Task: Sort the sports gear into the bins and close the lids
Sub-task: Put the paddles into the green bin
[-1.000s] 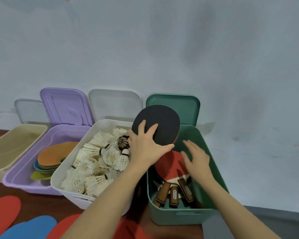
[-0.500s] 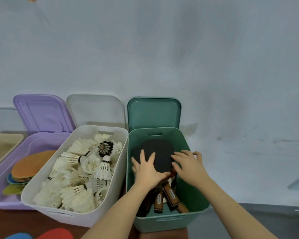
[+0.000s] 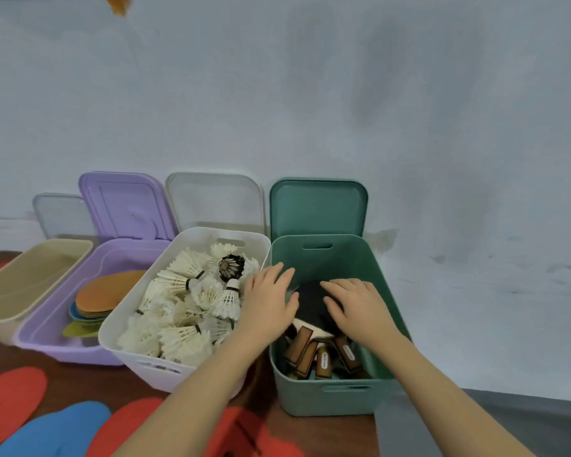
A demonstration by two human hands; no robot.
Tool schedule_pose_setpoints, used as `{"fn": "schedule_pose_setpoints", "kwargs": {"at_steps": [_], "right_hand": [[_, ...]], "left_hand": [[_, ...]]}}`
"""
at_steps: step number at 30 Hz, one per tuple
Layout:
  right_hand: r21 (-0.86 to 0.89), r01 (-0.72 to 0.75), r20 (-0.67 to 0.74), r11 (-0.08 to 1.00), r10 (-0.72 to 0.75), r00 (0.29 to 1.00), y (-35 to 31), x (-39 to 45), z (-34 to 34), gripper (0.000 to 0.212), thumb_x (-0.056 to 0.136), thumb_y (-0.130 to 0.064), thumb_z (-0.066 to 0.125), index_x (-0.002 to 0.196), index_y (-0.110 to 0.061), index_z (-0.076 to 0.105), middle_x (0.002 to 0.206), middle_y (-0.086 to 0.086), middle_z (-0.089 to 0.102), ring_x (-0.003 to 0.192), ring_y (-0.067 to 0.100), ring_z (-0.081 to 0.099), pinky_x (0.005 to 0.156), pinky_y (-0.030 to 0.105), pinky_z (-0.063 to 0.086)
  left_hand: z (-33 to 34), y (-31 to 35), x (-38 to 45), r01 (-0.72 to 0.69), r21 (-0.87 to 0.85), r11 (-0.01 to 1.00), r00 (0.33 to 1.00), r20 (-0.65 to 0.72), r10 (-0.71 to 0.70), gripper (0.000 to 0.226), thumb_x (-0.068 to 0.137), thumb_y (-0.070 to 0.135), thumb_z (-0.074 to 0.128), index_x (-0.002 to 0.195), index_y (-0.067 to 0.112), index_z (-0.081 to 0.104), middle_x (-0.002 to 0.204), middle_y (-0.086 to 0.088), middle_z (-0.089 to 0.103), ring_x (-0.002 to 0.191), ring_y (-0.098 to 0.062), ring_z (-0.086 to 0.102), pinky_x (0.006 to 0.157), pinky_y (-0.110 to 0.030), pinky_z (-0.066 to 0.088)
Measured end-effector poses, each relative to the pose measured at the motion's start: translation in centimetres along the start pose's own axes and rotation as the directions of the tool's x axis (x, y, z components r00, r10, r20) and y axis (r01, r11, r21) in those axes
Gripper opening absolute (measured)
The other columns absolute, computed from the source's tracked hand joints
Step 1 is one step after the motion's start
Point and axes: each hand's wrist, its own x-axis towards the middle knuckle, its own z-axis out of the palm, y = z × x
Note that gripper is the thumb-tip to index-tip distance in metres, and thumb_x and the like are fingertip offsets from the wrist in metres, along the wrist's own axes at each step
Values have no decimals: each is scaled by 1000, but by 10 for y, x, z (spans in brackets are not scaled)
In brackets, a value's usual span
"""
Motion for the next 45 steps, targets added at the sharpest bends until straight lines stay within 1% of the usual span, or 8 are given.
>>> {"fn": "schedule_pose_setpoints", "kwargs": {"at_steps": [6, 13, 18, 24, 27, 30, 39, 45], "right_hand": [[76, 79, -120, 994, -69, 990, -61, 10, 3, 42, 87, -36, 36, 110, -19, 68, 99, -4, 70, 88, 21, 65, 73, 35, 51], [69, 106, -107, 992, -98, 989, -147, 27, 16, 37, 88, -36, 42, 112, -22, 66, 100, -4, 69, 88, 22, 63, 73, 35, 48], [69, 75, -142, 995, -64, 988, -227, 43, 30, 32, 86, -30, 50, 111, -19, 67, 99, -1, 69, 89, 25, 64, 76, 38, 49], [121, 6, -160, 993, 14, 987, -318, 57, 51, 42, 88, -38, 36, 109, -18, 67, 98, 0, 69, 90, 29, 63, 74, 43, 51], [121, 15, -155, 993, 4, 988, -350, 60, 61, 41, 87, -38, 36, 105, -18, 68, 94, 0, 69, 85, 30, 63, 70, 41, 51], [132, 30, -144, 991, -10, 990, -370, 66, 68, 45, 88, -39, 33, 107, -19, 68, 96, 1, 69, 84, 30, 63, 70, 40, 50], [188, 126, -161, 974, -96, 982, -411, 112, 98, 28, 84, -29, 51, 101, -17, 69, 88, 2, 69, 78, 29, 64, 61, 37, 50], [275, 180, -103, 945, -157, 982, -451, 144, 122, 37, 88, -35, 44, 112, -15, 65, 99, 4, 67, 90, 30, 61, 74, 43, 50]], "left_hand": [[-43, -52, -32, -14, 89, 996, 996, -85, 21, 47, 79, 39, 39, 111, 16, 65, 116, -6, 64, 103, -26, 62, 90, -37, 40], [-82, -130, -68, 30, 107, 994, 998, -62, -24, 49, 78, 40, 38, 112, 17, 65, 114, -5, 65, 99, -25, 63, 85, -42, 47], [-122, -199, -90, 12, 144, 989, 998, -59, -3, 45, 75, 39, 39, 104, 19, 67, 101, 1, 68, 85, -20, 66, 71, -33, 50], [-153, -278, -116, -3, 64, 998, 1000, 8, 2, 47, 79, 39, 39, 111, 18, 64, 114, -4, 65, 106, -26, 60, 86, -40, 41], [-164, -306, -128, -1, 42, 999, 1000, -15, 2, 36, 74, 30, 53, 105, 18, 65, 105, 0, 66, 97, -25, 62, 80, -39, 44], [-167, -329, -136, 15, 40, 999, 999, -31, -14, 40, 77, 23, 63, 116, 14, 62, 118, -3, 63, 107, -27, 58, 87, -41, 42], [-176, -378, -138, 159, 79, 984, 986, -61, -155, 65, 78, 48, 24, 123, 16, 58, 121, -2, 60, 109, -28, 55, 91, -40, 38], [-193, -431, -141, 255, -7, 967, 965, -59, -255, 71, 77, 52, 19, 131, 19, 51, 134, -1, 51, 123, -24, 45, 98, -36, 31]]}}
